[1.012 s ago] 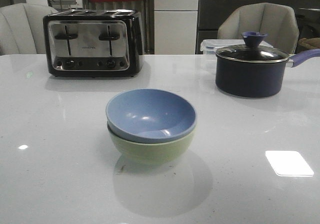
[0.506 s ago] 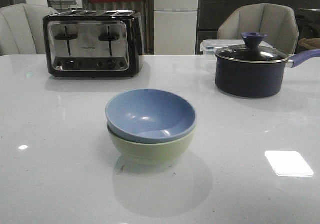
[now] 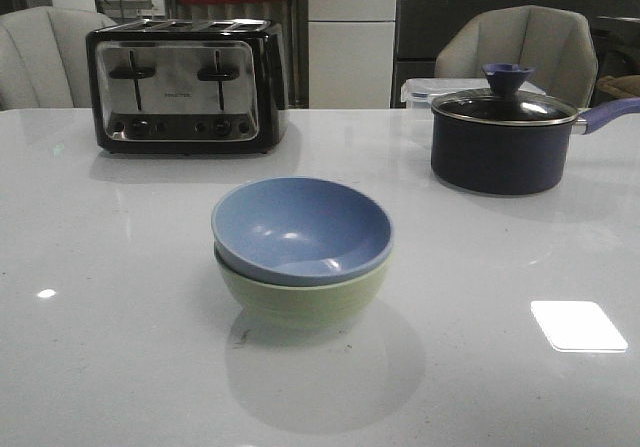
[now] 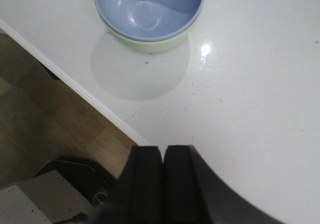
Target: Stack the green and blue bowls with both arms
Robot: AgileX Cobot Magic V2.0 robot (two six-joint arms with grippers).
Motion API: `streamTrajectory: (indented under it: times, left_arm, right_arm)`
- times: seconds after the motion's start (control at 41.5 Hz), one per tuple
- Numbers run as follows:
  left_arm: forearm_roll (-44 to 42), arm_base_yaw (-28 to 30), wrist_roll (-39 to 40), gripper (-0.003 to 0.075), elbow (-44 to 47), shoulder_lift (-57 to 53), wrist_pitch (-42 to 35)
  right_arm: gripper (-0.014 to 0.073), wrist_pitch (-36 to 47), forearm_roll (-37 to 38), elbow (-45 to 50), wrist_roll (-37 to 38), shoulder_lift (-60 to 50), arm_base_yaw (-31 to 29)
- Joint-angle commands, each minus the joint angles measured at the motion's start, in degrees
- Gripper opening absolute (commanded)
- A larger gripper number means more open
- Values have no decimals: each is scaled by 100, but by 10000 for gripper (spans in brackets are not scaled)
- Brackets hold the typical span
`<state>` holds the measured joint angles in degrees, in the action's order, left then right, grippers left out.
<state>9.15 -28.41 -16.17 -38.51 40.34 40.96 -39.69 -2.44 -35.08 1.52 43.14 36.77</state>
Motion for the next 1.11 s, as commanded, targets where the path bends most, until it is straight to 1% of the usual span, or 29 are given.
streamTrajectory:
  times: [0.0, 0.53, 0.651, 0.771, 0.867, 0.964, 1.084]
  left_arm:
    - [56, -33, 9, 93, -157, -20, -441]
    - [56, -33, 9, 93, -157, -20, -430]
    - [56, 11, 9, 93, -157, -157, -430]
    - [56, 442, 9, 93, -157, -499, -445]
    - [56, 974, 9, 93, -32, -1029, -615]
    - [56, 1518, 9, 93, 246, -1597, -1050]
    - [56, 2029, 9, 94, 804, -2387, -1625]
  right_arm:
    - [59, 395, 92, -143, -52, -55, 4]
    - [59, 373, 155, -139, -52, -55, 4]
    - [59, 373, 155, -139, -52, -55, 4]
    - [59, 366, 155, -139, -52, -55, 4]
    - [59, 366, 155, -139, -52, -55, 4]
    - [59, 366, 155, -139, -52, -55, 4]
    - [59, 366, 155, -139, -52, -55, 4]
